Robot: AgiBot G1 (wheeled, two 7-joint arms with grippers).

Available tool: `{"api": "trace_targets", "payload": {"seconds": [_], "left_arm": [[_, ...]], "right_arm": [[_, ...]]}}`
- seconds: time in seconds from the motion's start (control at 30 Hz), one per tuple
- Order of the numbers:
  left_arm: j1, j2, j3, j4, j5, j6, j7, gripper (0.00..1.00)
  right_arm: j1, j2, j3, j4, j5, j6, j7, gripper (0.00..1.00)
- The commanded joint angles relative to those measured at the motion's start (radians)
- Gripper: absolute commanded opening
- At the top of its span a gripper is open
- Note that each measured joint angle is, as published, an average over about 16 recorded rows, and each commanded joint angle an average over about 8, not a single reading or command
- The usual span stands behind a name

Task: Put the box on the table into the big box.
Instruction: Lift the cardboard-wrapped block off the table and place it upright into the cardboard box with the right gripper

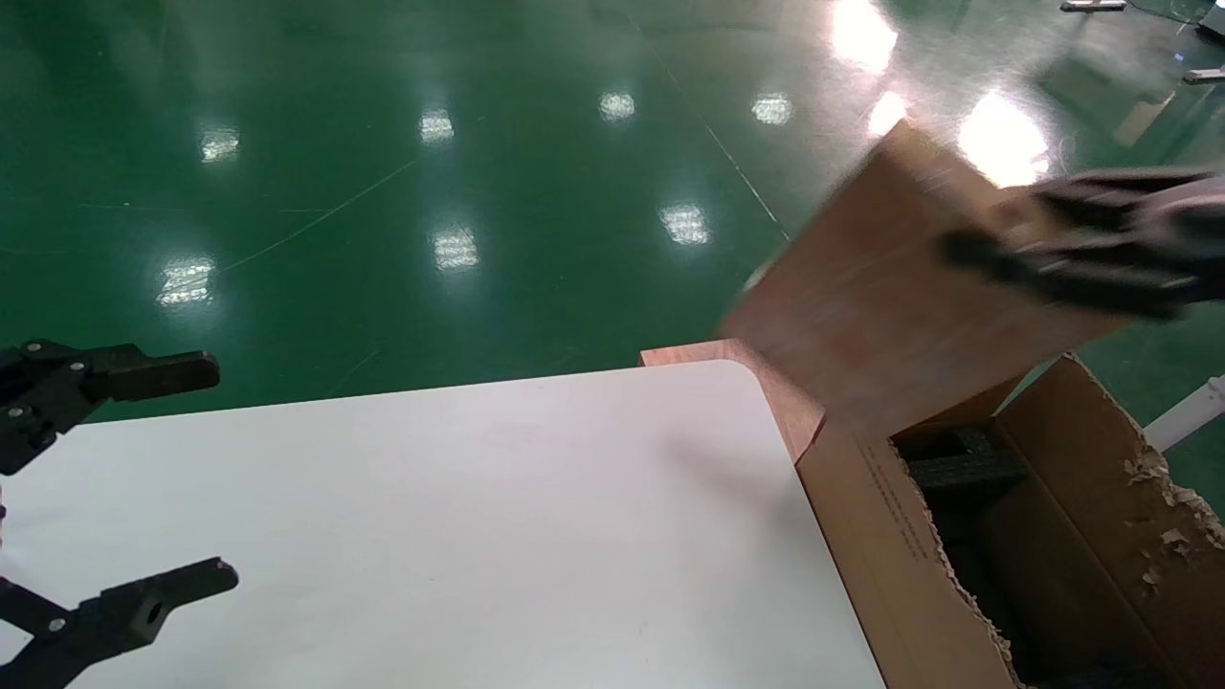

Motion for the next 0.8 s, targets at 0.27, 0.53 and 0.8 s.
{"api": "trace_targets", "payload": {"seconds": [0.27, 0.53, 0.8], "left_arm": [[0.0, 0.0, 0.0, 0.0, 0.0, 0.0, 0.0, 1.0], [0.0, 0.0, 0.0, 0.0, 0.0, 0.0, 0.0, 1.0], [0.0, 0.0, 0.0, 0.0, 0.0, 0.0, 0.0, 1.0]], "right_arm": [[0.058, 0.289, -0.015, 0.11, -0.06, 0.106, 0.086, 0.0], [0.142, 0.411, -0.278, 0.134, 0.017, 0.251, 0.115, 0.0], [0.268, 0.439, -0.595, 0.128, 0.124, 0.422, 0.062, 0.0]]}}
